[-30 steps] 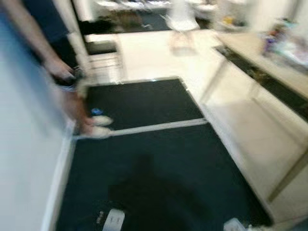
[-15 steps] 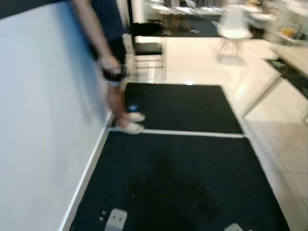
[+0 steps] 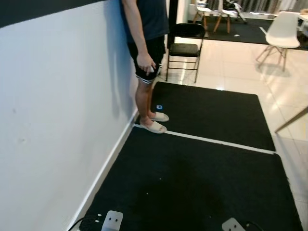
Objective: Restocking fridge
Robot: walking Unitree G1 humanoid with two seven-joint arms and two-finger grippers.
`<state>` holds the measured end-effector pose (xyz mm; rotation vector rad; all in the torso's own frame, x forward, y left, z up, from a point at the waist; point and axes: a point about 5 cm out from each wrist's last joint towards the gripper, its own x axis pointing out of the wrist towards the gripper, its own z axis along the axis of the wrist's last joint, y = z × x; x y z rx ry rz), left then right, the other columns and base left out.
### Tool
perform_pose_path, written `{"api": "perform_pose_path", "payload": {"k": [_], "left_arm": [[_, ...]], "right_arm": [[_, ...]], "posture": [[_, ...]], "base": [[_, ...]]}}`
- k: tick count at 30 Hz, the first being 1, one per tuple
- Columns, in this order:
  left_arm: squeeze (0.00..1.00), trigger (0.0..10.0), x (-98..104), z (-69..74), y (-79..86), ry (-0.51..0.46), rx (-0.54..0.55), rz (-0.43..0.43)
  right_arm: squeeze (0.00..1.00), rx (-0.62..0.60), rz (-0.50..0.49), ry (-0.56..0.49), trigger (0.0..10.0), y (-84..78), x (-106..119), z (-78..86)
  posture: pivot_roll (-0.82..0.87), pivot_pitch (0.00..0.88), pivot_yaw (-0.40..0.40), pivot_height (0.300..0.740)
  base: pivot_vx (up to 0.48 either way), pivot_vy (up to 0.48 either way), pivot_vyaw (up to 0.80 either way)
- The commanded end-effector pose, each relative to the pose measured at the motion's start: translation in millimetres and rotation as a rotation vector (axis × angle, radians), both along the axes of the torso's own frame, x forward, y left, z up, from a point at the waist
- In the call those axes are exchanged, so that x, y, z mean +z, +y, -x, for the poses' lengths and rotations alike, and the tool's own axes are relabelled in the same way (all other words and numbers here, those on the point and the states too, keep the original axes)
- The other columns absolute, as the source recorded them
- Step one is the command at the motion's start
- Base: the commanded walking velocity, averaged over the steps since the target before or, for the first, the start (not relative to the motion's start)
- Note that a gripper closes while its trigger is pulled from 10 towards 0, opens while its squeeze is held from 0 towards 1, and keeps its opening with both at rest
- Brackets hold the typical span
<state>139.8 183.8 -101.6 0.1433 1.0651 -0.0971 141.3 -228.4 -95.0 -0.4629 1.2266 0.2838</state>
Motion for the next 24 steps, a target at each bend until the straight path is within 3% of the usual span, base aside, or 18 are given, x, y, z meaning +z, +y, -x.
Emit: {"api": "perform_pose_path", "payload": {"k": [1,4,24], "left_arm": [[0.0,10.0,-5.8,15.4,-1.5,0.065,-0.016,0.003],[0.0,10.0,-5.8,15.3,-1.6,0.065,-0.019,0.004],[0.0,10.0,-6.0,16.0,-2.7,0.069,-0.029,0.018]], "right_arm": [[0.0,0.01,0.0,-0.004,10.0,1.3,0.9,-3.3],[0.0,0.012,-0.001,-0.004,10.0,1.8,0.9,-3.7],[0.0,0.036,-0.007,-0.005,10.0,6.5,1.4,-7.6]], "posture": [[-0.07,0.0,-0.035,0.74],[-0.07,0.0,-0.035,0.74],[-0.07,0.0,-0.034,0.74]], "base": [[0.0,0.0,0.0],[0.0,0.0,0.0],[0.335,0.0,0.0]]}}
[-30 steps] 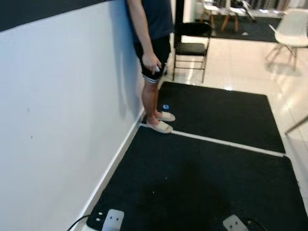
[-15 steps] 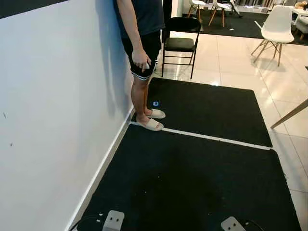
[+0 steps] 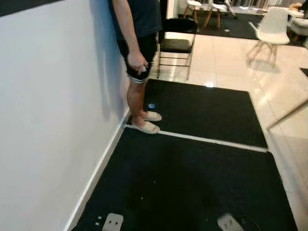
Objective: Restocking fridge
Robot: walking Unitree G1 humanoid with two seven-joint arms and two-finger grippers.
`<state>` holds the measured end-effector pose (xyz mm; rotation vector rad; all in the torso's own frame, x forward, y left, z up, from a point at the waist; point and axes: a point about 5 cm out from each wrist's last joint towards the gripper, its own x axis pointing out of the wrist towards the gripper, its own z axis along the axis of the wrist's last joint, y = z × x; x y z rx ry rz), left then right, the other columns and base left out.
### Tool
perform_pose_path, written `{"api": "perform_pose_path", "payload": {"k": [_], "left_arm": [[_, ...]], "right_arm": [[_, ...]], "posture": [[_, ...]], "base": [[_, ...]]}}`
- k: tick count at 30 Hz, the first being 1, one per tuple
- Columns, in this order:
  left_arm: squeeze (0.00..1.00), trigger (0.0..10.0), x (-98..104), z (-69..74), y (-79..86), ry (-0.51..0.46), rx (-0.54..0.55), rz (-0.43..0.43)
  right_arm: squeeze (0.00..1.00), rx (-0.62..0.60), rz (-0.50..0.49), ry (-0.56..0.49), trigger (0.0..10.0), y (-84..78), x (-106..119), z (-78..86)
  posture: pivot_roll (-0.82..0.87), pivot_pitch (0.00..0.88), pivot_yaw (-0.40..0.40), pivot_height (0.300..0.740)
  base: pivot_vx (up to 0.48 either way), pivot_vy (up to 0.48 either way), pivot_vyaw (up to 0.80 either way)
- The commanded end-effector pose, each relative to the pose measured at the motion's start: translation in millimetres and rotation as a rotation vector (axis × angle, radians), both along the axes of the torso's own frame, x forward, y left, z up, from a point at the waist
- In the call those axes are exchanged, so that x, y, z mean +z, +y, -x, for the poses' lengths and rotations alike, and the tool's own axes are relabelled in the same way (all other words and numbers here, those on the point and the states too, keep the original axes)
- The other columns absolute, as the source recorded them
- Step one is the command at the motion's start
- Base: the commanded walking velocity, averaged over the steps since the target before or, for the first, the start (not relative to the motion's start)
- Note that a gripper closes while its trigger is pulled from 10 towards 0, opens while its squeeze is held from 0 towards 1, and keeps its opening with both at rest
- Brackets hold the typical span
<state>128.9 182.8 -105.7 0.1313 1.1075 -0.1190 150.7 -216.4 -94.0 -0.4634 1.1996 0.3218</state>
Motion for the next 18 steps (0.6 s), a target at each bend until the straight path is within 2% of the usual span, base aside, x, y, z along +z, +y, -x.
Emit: {"api": "perform_pose_path", "payload": {"k": [1,18], "left_arm": [[0.0,10.0,-1.9,5.1,-1.6,0.024,-0.02,0.001],[0.0,10.0,-2.1,5.2,-2.7,0.024,-0.023,0.004]], "right_arm": [[0.0,0.003,0.018,0.011,10.0,-5.4,0.4,1.8],[0.0,0.014,0.02,0.021,10.0,-1.8,-0.9,2.9]], "posture": [[-0.07,0.0,-0.034,0.74],[-0.07,0.0,-0.036,0.74]], "base": [[0.349,0.0,0.0],[0.35,0.0,0.0]]}}
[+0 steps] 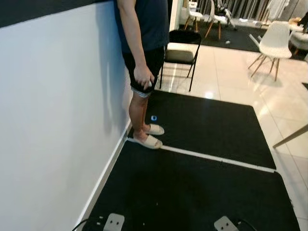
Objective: Restocking fridge
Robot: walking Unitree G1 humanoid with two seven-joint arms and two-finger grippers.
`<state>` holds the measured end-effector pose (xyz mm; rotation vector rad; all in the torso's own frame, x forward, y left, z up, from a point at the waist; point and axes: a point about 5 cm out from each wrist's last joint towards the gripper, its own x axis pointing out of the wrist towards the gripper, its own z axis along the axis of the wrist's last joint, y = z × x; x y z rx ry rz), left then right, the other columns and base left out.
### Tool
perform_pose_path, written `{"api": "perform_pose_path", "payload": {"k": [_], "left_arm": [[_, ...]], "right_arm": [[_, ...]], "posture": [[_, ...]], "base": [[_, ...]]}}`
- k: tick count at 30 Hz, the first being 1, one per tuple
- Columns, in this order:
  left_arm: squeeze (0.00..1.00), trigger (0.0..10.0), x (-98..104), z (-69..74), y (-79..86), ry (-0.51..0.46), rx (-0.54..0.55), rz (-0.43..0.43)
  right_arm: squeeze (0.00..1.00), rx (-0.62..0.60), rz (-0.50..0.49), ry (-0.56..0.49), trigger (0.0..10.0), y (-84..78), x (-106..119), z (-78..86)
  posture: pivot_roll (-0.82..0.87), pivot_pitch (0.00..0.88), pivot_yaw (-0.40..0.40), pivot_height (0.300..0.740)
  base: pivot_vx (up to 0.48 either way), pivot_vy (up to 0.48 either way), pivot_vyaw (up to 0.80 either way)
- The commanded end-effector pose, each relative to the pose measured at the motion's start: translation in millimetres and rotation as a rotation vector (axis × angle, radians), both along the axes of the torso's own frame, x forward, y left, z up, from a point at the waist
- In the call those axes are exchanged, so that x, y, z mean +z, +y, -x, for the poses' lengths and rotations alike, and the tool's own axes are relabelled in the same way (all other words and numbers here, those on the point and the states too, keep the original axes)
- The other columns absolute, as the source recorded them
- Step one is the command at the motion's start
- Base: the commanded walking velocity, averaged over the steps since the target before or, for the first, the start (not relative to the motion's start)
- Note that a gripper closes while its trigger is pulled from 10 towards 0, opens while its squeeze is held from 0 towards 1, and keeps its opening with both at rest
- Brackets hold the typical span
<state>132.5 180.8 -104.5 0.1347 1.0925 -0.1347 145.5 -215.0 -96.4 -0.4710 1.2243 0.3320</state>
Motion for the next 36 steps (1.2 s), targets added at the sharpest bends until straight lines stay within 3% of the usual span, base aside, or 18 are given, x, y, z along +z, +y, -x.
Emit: {"api": "perform_pose_path", "payload": {"k": [1,10,36], "left_arm": [[0.0,10.0,-3.2,8.8,-0.7,0.038,-0.009,-0.003],[0.0,10.0,-3.0,8.1,-1.4,0.034,-0.01,0.0],[0.0,10.0,-2.9,7.3,-3.8,0.03,-0.012,0.007]], "right_arm": [[0.0,0.006,0.014,-0.004,10.0,-3.1,1.3,-2.0],[0.0,0.007,0.023,0.016,10.0,-3.3,0.1,1.1],[0.0,0.023,0.034,0.042,10.0,-3.5,-0.4,2.7]], "posture": [[-0.07,0.0,-0.036,0.74],[-0.07,0.0,-0.036,0.74],[-0.08,0.0,-0.038,0.74]], "base": [[0.349,0.0,0.0],[0.348,0.0,0.0],[0.426,0.0,-0.78]]}}
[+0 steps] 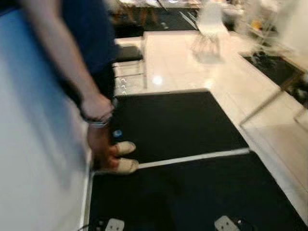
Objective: Restocking fridge
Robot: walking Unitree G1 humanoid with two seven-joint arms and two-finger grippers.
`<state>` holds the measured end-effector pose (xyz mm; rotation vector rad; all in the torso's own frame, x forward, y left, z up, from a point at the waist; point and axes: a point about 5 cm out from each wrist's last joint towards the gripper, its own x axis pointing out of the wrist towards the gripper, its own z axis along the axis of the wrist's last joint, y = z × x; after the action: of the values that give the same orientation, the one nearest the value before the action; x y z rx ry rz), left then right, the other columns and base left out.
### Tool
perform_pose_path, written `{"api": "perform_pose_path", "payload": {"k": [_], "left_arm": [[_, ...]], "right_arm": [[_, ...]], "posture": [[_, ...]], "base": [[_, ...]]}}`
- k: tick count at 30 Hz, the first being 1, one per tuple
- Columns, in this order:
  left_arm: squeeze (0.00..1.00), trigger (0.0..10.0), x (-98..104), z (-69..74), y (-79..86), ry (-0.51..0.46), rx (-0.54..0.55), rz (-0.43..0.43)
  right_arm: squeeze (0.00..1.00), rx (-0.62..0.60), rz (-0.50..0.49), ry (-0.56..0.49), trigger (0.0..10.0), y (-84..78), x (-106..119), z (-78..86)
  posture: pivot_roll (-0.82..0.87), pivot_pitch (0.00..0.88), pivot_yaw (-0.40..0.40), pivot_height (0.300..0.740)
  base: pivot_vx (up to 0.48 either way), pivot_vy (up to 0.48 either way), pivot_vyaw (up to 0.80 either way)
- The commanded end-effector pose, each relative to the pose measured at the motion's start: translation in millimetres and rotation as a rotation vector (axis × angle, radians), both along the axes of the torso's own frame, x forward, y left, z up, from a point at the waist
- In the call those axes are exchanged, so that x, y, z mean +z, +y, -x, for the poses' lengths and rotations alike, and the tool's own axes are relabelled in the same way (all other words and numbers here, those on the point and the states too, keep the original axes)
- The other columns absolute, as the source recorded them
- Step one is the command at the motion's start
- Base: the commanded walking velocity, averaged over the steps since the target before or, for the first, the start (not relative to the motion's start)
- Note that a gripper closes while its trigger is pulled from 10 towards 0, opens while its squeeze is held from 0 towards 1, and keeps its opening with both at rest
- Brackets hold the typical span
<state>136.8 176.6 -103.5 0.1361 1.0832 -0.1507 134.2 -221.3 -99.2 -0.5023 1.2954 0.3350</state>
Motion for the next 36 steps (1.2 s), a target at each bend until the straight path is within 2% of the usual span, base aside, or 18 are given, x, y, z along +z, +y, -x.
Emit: {"api": "perform_pose_path", "payload": {"k": [1,10,14,26,36], "left_arm": [[0.0,10.0,-3.9,11.5,0.4,0.038,0.002,-0.001],[0.0,10.0,-3.7,11.1,1.1,0.033,0.01,0.0],[0.0,10.0,-3.5,10.8,2.2,0.027,0.041,0.005],[0.0,10.0,-3.0,9.6,4.1,0.027,0.033,-0.007],[0.0,10.0,-3.0,10.2,6.1,0.028,0.029,-0.02]], "right_arm": [[0.0,0.015,-0.004,-0.022,10.0,2.6,2.3,-8.2],[0.0,0.021,0.007,-0.01,10.0,1.1,1.7,-5.7],[0.0,0.02,0.007,-0.006,10.0,0.9,1.5,-5.0],[0.0,0.014,-0.005,0.02,10.0,3.0,-0.5,-0.1],[0.0,0.017,0.03,0.053,10.0,1.4,-2.4,6.5]], "posture": [[-0.08,0.0,-0.038,0.74],[-0.08,0.0,-0.038,0.74],[-0.08,0.0,-0.038,0.74],[-0.07,0.0,-0.029,0.74],[-0.07,0.0,-0.027,0.74]], "base": [[0.461,0.0,-0.77],[0.447,0.0,-0.77],[0.0,0.0,-0.77],[0.0,0.0,-0.77],[0.0,0.0,-0.77]]}}
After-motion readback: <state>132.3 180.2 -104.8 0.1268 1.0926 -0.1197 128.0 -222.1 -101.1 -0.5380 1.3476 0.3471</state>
